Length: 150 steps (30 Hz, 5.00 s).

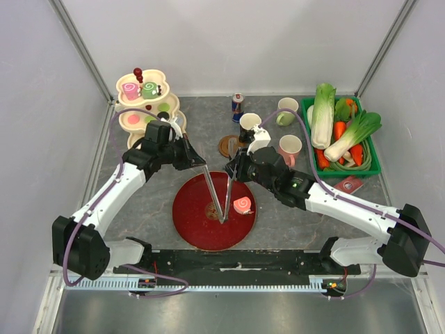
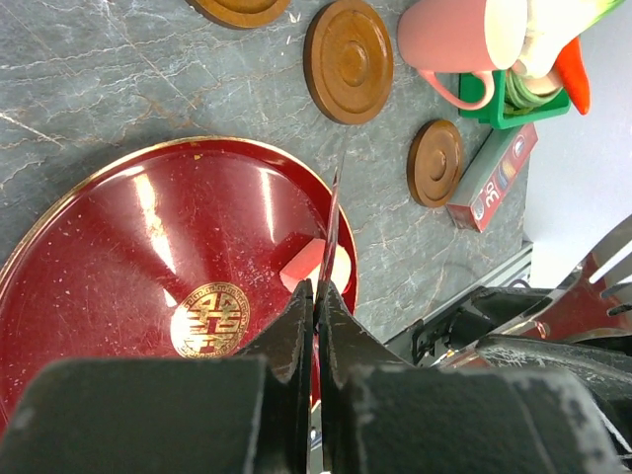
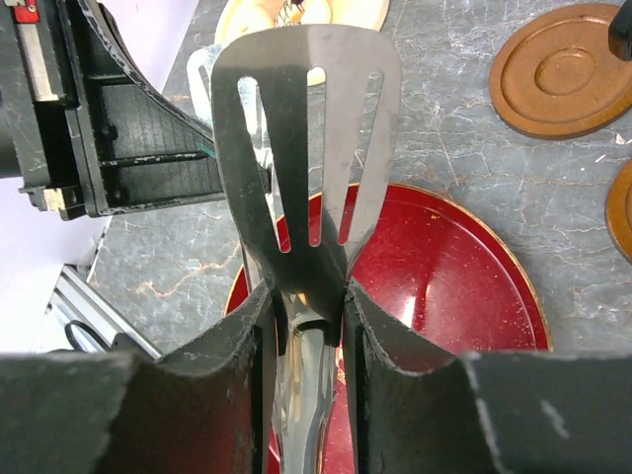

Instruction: Serve the afternoon tea

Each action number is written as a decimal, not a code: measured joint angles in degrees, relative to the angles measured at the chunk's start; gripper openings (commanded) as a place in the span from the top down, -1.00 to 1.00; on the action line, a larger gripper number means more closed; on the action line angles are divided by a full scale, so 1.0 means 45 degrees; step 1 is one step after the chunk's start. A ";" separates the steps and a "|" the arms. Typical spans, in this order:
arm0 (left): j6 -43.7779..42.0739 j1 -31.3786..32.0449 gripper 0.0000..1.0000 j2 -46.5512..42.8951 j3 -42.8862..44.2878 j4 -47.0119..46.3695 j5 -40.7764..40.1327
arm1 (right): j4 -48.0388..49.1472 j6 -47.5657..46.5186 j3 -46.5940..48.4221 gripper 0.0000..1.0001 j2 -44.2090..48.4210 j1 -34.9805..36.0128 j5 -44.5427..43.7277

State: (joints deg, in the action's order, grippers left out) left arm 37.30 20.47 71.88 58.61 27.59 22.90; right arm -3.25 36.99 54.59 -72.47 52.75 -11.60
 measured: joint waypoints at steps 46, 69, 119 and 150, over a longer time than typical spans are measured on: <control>-0.2963 0.5071 -0.93 -0.0709 -0.1545 -0.3594 0.0160 | -0.4770 0.3968 0.2880 0.82 0.0160 -0.0112 -0.4541; -0.3322 0.5464 -0.17 -0.0073 -0.1141 -0.4541 -0.2069 | -0.4828 0.4294 0.2875 -0.38 0.0233 -0.0117 -0.4250; 0.3254 0.5421 -0.27 -0.2351 -0.5401 0.0364 0.1967 | -0.6169 0.0923 -0.1219 -0.88 0.6868 -0.0107 -0.8412; 0.4493 0.5421 0.96 -0.0889 -0.5178 -0.0597 0.3317 | -0.6358 0.1069 -0.1821 -0.96 0.7762 -0.0107 -0.8893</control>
State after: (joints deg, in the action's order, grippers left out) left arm 57.52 44.86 67.88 35.31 24.91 37.82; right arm -31.86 41.80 46.39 -37.54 52.27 -51.62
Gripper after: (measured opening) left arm 0.428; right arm 0.979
